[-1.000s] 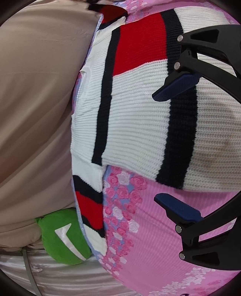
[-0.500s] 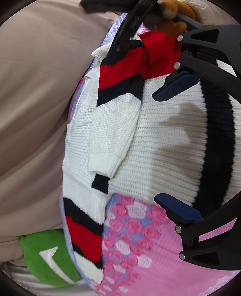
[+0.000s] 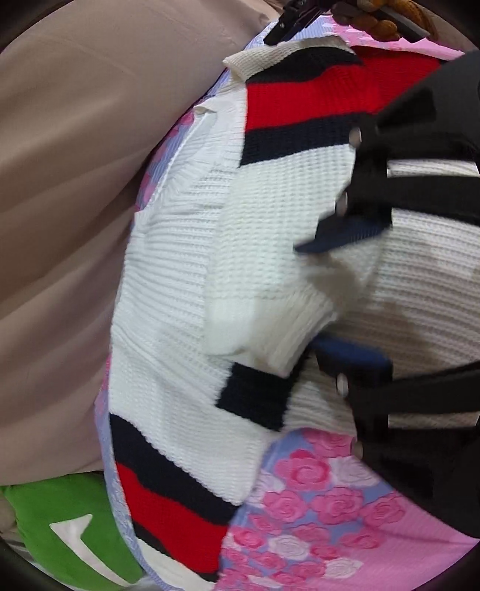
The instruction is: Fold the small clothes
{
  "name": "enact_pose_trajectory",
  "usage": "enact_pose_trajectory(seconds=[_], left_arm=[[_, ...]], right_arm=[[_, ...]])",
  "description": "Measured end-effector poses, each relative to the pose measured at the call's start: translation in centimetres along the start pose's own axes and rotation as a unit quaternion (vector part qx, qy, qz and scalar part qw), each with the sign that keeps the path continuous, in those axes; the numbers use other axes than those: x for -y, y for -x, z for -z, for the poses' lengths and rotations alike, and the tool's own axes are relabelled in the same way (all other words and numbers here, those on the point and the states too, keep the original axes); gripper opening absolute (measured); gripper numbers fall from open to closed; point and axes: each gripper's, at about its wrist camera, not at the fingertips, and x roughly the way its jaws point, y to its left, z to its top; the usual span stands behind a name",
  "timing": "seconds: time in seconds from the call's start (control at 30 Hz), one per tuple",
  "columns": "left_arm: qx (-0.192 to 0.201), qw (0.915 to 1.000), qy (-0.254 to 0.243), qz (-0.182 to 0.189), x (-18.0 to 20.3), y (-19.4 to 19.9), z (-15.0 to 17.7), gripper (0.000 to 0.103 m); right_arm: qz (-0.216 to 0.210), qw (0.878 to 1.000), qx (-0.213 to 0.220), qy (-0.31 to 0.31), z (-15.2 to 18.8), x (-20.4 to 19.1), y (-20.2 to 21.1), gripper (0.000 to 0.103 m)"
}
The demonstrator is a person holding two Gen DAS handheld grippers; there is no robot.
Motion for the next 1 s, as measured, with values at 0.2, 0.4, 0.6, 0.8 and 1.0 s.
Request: enact_pose_trajectory(seconds=[0.2,0.4,0.6,0.8,1.0], left_arm=[[0.081,0.9966,-0.016,0.001,1.2,3.2,-3.5,0.007],[0.068,0.9956,-0.051,-0.041,3.0,-1.1,-3.1,0.008],[0.069,0.9938,-0.066,-0.057,3.0,-3.0,-1.6,0.009],[0.063,0.9969,-0.038,-0.029,1.5,-2.9,-1.4,0.011],[0.066,0.9967,-0.039,-0.028,0.6,-2.3,-0.7,0.011]], right_arm=[[-0.068,0.991,0.11,-0.04,-1.1,0.4,4.3,0.009],[0.037,0.996,0.025,-0.073,0.8,5.8,-0.8,0.01],[-0.038,0.994,0.069,-0.069,2.6,4.6,5.2,0.035],[-0.03,0.999,-0.001,-0.023,7.3,3.0,4.1,0.059],[-0.053,0.996,0.056,-0.038,7.4,2.7,6.7,0.021]])
